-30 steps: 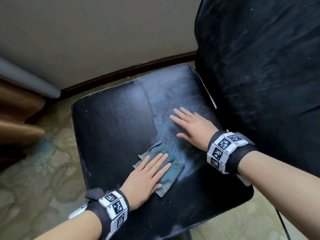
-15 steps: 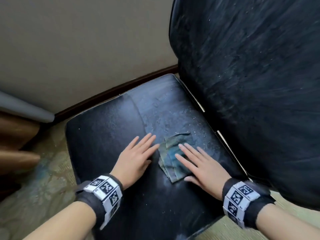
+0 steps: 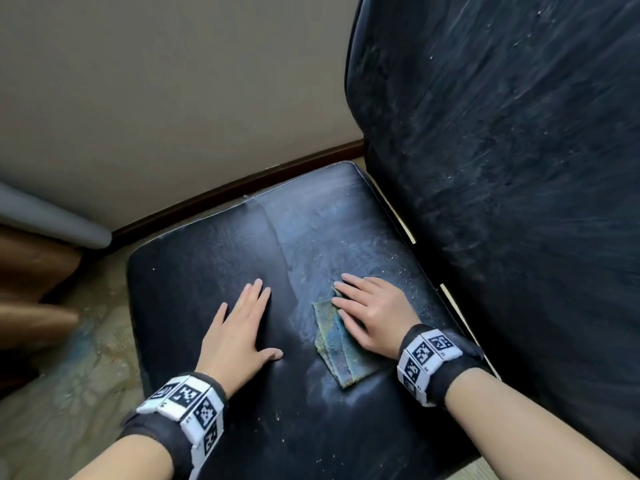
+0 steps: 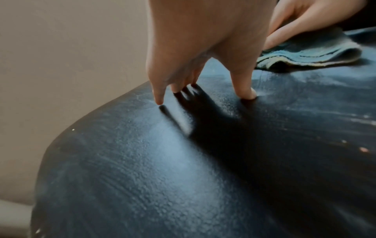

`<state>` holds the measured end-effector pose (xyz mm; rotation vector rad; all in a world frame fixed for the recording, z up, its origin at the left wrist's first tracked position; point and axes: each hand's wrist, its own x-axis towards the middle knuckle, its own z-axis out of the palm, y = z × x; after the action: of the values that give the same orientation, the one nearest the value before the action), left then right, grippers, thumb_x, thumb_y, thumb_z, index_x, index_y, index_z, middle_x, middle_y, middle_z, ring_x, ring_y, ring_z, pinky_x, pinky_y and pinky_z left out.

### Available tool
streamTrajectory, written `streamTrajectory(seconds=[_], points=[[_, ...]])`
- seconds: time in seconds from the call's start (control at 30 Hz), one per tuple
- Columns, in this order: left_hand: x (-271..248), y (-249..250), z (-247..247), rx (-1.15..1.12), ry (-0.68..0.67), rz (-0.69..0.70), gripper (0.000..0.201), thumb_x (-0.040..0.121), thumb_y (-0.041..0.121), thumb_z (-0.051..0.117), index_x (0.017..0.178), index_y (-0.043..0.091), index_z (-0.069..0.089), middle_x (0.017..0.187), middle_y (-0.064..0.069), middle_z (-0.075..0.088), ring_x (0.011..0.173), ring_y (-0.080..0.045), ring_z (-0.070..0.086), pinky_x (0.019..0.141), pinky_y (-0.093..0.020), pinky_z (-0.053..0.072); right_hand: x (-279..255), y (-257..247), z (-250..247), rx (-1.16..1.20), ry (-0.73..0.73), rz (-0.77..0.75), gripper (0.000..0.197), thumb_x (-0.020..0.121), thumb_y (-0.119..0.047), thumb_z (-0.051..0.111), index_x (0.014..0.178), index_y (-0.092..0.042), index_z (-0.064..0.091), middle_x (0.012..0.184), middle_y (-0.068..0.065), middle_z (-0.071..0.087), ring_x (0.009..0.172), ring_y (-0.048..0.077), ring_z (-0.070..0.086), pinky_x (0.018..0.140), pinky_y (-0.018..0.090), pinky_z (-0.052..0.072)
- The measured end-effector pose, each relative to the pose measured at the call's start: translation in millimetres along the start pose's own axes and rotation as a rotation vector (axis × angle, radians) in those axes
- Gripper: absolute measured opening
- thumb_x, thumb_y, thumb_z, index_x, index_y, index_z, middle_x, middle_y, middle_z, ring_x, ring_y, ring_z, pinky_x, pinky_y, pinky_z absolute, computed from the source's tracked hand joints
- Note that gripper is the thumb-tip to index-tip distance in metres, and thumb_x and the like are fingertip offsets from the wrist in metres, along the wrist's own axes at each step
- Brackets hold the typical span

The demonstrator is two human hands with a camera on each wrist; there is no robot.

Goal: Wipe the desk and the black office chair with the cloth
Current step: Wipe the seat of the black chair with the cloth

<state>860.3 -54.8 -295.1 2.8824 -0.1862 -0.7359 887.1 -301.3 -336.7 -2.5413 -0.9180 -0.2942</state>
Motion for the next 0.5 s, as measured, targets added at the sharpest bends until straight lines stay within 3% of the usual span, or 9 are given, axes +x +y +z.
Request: streamTrajectory(seconds=[0.1, 0.2, 0.3, 0.37, 0.5], points=[[-2, -1, 1, -0.043, -0.002, 0.002, 0.103, 0.082, 0.053, 0.062, 0.151, 0.026, -0.009, 0.156, 0.011, -0.021, 0.141, -0.003, -0.020, 0.117, -0.028, -0.004, -4, -7, 5, -0.070, 0.015, 0.017, 0.023, 0.085, -0.023, 0.056, 0.096, -0.013, 0.074, 0.114, 0.005, 0.068, 0.110, 0.026, 0.062, 0.085, 0.040, 0.050], [-2, -1, 1, -0.087, -0.036, 0.001, 0.110, 0.078, 0.057, 0.065, 0.149, 0.025, -0.013, 0.153, 0.011, -0.026, 0.139, -0.003, -0.024, 0.118, -0.029, -0.005, -24, -30, 11, -0.226, -0.149, 0.016, 0.042, 0.090, -0.038, 0.046, 0.123, -0.015, 0.061, 0.139, 0.009, 0.050, 0.130, 0.032, 0.044, 0.099, 0.054, 0.036], [-1, 2, 2, -0.069, -0.055, -0.006, 0.121, 0.070, 0.063, 0.068, 0.149, 0.023, -0.016, 0.145, 0.012, -0.033, 0.137, -0.004, -0.027, 0.118, -0.033, -0.004, -52, -52, 13, -0.297, -0.263, 0.179, 0.056, 0.086, -0.047, 0.032, 0.136, -0.023, 0.044, 0.150, 0.013, 0.032, 0.137, 0.036, 0.028, 0.099, 0.063, 0.025], [0, 4, 3, -0.057, -0.052, -0.017, 0.123, 0.069, 0.064, 0.068, 0.150, 0.022, -0.014, 0.144, 0.011, -0.034, 0.140, -0.006, -0.025, 0.119, -0.033, -0.003, -69, -66, 16, -0.285, -0.323, 0.239, 0.064, 0.081, -0.050, 0.028, 0.139, -0.023, 0.035, 0.152, 0.017, 0.022, 0.138, 0.040, 0.022, 0.099, 0.064, 0.024], [0, 4, -1, -0.047, -0.062, -0.025, 0.122, 0.069, 0.062, 0.070, 0.150, 0.024, -0.013, 0.150, 0.012, -0.030, 0.142, -0.006, -0.022, 0.119, -0.031, -0.001, -77, -67, 21, -0.281, -0.335, 0.134, 0.069, 0.078, -0.041, 0.037, 0.143, -0.017, 0.028, 0.154, 0.015, 0.014, 0.140, 0.036, 0.012, 0.100, 0.057, 0.024]])
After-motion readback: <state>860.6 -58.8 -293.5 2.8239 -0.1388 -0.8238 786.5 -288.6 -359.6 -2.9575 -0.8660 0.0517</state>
